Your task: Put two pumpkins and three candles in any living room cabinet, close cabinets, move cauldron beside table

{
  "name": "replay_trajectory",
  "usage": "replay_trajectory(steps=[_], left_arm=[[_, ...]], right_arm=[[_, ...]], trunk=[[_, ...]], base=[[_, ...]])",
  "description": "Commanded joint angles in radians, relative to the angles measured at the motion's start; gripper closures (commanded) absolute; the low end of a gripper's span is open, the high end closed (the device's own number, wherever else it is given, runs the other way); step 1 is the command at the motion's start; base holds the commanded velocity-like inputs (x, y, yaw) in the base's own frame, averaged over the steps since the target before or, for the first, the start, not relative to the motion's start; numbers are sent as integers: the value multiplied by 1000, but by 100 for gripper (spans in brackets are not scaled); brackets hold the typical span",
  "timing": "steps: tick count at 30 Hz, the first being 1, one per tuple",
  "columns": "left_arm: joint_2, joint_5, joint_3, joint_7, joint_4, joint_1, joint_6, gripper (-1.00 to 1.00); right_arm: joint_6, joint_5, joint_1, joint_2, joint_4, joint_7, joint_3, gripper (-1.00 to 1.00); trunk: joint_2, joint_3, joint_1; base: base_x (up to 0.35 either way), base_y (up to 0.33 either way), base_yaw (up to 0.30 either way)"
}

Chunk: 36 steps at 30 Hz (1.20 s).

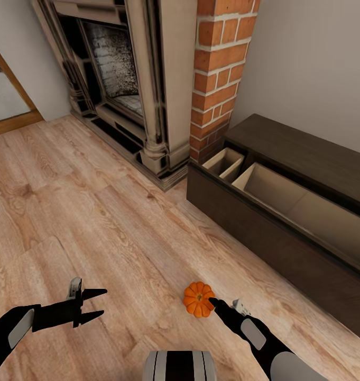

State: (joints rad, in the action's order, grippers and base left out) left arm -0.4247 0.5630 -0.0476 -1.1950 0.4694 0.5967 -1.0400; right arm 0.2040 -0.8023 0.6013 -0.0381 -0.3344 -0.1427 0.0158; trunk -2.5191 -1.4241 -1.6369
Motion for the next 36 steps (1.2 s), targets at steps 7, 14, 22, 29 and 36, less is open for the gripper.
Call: replay_trajectory(steps=[7, 14, 22, 29, 36], left_arm=[[-2, -1, 1, 0, 0, 0, 0, -100], [-2, -1, 1, 0, 0, 0, 0, -100], [-2, -2, 1, 0, 0, 0, 0, -100], [-2, -2, 0, 0, 0, 0, 0, -100], [-2, -2, 0, 0, 0, 0, 0, -100]], right_arm=[[0, 0, 0, 0, 0, 0, 0, -100], [0, 0, 0, 0, 0, 0, 0, -100], [0, 0, 0, 0, 0, 0, 1, -100], [0, 0, 0, 0, 0, 0, 1, -100], [0, 0, 0, 0, 0, 0, 1, -100]], trunk=[[0, 0, 0], [-1, -15, -2], [-1, -15, -2], [-1, -15, -2], [-1, -15, -2]], base=[[0, 2, 0], [0, 0, 0], [0, 0, 0], [49, 94, 0], [11, 15, 0]])
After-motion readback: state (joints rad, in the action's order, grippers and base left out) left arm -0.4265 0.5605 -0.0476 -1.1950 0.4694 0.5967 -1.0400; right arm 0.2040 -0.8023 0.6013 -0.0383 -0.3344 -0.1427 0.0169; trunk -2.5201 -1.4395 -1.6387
